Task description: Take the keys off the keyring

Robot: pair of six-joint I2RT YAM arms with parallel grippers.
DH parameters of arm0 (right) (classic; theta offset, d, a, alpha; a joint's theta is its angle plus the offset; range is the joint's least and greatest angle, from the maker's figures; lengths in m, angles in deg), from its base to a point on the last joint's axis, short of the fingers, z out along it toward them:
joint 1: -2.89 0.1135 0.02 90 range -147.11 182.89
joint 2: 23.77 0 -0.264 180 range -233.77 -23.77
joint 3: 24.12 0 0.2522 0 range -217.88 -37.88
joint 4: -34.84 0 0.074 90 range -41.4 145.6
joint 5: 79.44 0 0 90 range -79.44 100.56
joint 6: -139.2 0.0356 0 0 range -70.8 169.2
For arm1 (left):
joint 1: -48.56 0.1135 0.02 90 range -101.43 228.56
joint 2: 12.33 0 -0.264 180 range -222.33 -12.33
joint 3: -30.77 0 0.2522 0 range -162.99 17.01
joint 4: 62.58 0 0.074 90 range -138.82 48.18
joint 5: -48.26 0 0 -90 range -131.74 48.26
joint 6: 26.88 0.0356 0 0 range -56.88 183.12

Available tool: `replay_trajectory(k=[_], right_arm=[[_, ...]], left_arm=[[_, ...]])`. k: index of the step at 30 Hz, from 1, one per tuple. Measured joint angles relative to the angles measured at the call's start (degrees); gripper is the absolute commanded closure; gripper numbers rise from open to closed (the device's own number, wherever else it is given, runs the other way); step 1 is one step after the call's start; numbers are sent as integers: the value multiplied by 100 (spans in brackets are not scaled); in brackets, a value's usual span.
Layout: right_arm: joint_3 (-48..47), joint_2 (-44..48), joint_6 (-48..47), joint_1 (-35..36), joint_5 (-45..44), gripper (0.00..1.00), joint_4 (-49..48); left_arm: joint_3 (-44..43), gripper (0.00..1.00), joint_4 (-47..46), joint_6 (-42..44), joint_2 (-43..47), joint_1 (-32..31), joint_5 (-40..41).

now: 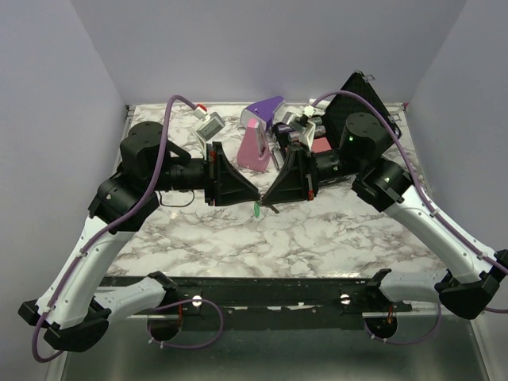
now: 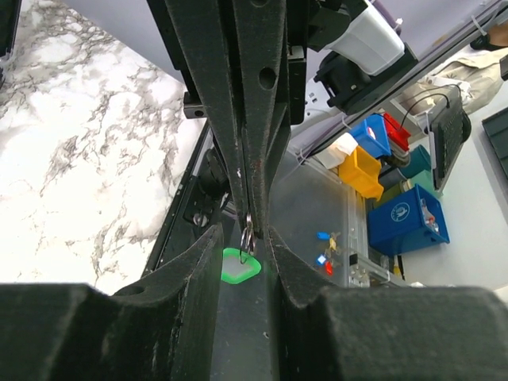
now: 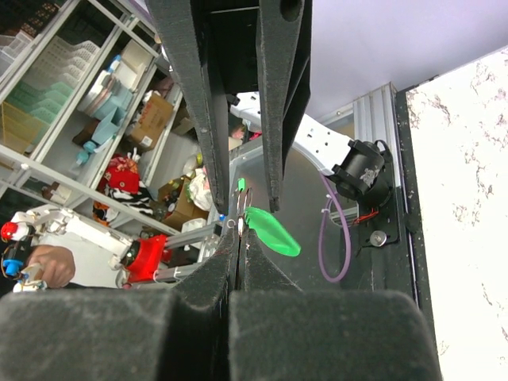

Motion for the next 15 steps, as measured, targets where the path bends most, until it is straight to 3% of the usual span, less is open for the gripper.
replay_trajectory(k=[15], right_arm=[[-17,0,-66,0,-61,99,2]], left_arm=[[-2,78,232,79,-20,-2,22]])
